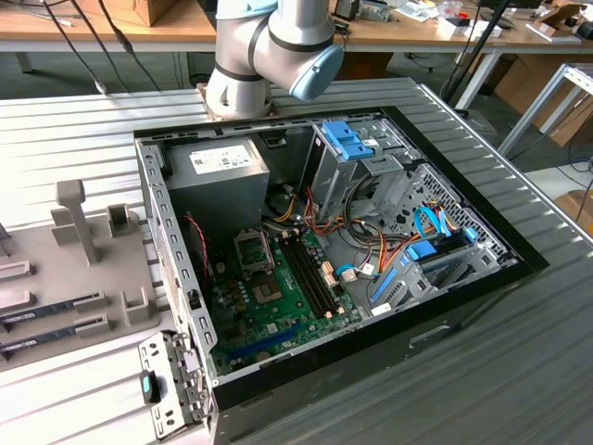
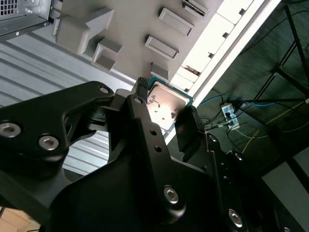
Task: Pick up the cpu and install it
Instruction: 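Pick up the cpu and move it towards the insertion slot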
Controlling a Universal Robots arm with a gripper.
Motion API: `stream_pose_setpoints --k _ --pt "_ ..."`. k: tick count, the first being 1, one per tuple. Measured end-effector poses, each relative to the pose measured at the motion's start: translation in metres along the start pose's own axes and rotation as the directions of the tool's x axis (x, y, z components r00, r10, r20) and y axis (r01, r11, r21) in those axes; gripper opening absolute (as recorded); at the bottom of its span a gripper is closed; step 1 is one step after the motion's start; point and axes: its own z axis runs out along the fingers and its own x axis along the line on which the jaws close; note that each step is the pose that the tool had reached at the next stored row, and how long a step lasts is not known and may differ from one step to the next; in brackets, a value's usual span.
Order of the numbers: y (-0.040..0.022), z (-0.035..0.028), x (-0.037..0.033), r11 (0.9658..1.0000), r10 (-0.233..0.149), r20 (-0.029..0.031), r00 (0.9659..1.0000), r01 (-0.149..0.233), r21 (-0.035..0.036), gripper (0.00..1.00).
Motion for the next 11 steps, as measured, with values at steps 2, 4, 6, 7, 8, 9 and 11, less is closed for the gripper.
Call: stream_pose_setpoints --k 2,4,6,7,8,9,11 --pt "0.0 -0.0005 0.0 0.9999 0.0 0.0006 1.0 0.0 0.0139 0.47" --pt "0.0 -0.0006 0.0 0.9993 -0.001 0.0015 1.0 0.001 0.037 0.47" --pt "0.0001 -0.0009 0.0 0.9985 -0.001 0.0023 1.0 0.001 0.0553 0.47" --pt "0.0 -0.0013 0.0 0.9984 -0.002 0.0022 1.0 0.001 0.0559 0.47" --pt "0.0 -0.0018 0.0 0.9984 -0.002 0.0023 1.0 0.001 0.056 0.47" --pt "0.0001 -0.0022 0.0 0.9984 -0.001 0.0023 1.0 0.001 0.056 0.47" --pt "0.0001 -0.0026 0.0 0.9984 -0.001 0.0025 1.0 0.001 0.0559 0.47"
